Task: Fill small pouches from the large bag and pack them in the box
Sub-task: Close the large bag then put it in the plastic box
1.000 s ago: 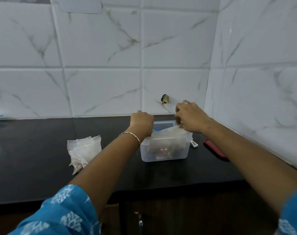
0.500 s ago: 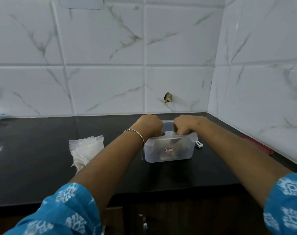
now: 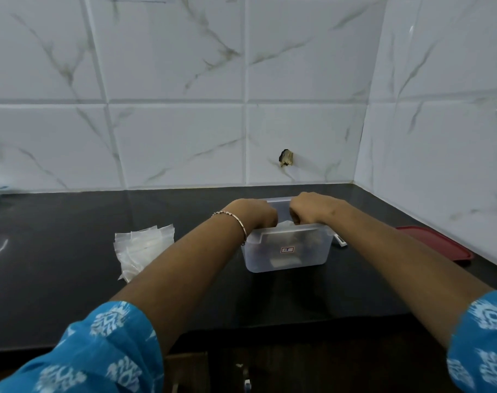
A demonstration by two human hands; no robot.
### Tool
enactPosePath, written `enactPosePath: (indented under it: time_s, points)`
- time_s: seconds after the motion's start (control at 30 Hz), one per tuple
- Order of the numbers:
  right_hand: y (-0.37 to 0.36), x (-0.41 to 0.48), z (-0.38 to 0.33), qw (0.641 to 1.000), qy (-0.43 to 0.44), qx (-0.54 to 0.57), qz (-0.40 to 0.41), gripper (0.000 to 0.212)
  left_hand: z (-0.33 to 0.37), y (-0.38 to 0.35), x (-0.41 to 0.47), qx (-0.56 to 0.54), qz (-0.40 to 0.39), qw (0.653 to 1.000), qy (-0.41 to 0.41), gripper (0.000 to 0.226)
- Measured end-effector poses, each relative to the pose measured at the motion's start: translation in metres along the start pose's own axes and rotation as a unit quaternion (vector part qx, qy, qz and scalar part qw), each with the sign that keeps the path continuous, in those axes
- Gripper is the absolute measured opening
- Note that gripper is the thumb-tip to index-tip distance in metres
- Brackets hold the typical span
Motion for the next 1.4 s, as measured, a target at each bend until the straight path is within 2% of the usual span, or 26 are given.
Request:
enactPosePath:
  time_s: [0.13, 0.23, 0.33, 0.4, 0.47, 0.63, 0.73, 0.8, 0.87, 0.93, 1.0, 1.03, 1.13, 1.27, 1.4]
  points:
    - [-0.006, -0.008, -0.002, 0.999, 0.002, 0.01, -0.049, 0.023, -0.006, -0.003, 0.0, 0.0, 0.01, 1.0, 0.017, 0.035]
    - [-0.007, -0.015, -0.003, 0.995, 0.006, 0.024, -0.101, 0.039, 0.0, -0.001, -0.002, 0.025, 0.022, 0.999, -0.017, 0.042]
    - [-0.01, -0.014, -0.002, 0.992, 0.009, 0.025, -0.124, 0.051, 0.004, -0.002, -0.005, -0.009, 0.008, 1.0, -0.021, 0.029]
    - [-0.01, -0.009, -0.003, 0.994, 0.016, 0.03, -0.102, 0.041, 0.002, -0.001, -0.008, -0.032, 0.005, 0.999, -0.004, 0.026]
    - [-0.007, -0.005, -0.006, 0.997, 0.026, 0.032, -0.065, 0.017, 0.004, 0.004, -0.01, -0.014, 0.026, 0.999, -0.017, 0.029]
    - [0.002, -0.004, -0.009, 0.998, 0.037, 0.048, 0.023, 0.029, 0.01, 0.021, -0.014, 0.051, 0.123, 0.99, -0.047, 0.031]
    - [0.009, -0.007, -0.008, 0.997, 0.037, 0.042, 0.061, 0.018, 0.015, 0.026, -0.016, 0.081, 0.158, 0.982, -0.058, 0.029]
    - [0.004, -0.008, -0.006, 0.998, 0.032, 0.052, 0.03, 0.005, 0.016, 0.029, -0.016, 0.081, 0.175, 0.979, -0.068, 0.028]
    - [-0.004, -0.009, -0.002, 0.997, 0.022, 0.075, -0.028, 0.015, 0.013, 0.034, -0.016, 0.069, 0.207, 0.974, -0.069, 0.027]
    - [-0.007, -0.009, 0.002, 0.992, 0.023, 0.101, -0.067, 0.024, 0.006, 0.036, -0.012, 0.066, 0.242, 0.967, -0.042, 0.049]
    - [-0.009, -0.01, 0.003, 0.988, 0.032, 0.109, -0.1, 0.025, -0.008, 0.026, -0.005, 0.035, 0.214, 0.976, 0.014, 0.076]
    - [-0.011, -0.01, 0.001, 0.988, 0.038, 0.101, -0.115, 0.023, -0.013, 0.019, -0.002, 0.011, 0.181, 0.983, 0.037, 0.082]
    - [-0.018, -0.007, -0.004, 0.988, 0.06, 0.059, -0.127, 0.023, -0.018, 0.005, 0.003, -0.033, 0.109, 0.993, 0.041, 0.072]
    - [-0.017, 0.001, -0.006, 0.992, 0.072, 0.049, -0.092, 0.016, -0.016, 0.006, 0.005, -0.06, 0.101, 0.993, 0.009, 0.071]
    - [-0.016, 0.008, -0.008, 0.995, 0.068, 0.044, -0.054, 0.021, -0.018, 0.004, 0.008, -0.055, 0.098, 0.994, -0.004, 0.073]
Point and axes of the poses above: each hand's wrist, its own x-axis towards the middle knuckle, its own y-axis out of the back of the hand, z = x × y, the point moved 9 cm from there along x, towards the middle knuckle, and after that the axes turned 8 degrees about z, right-handed, at the moved point
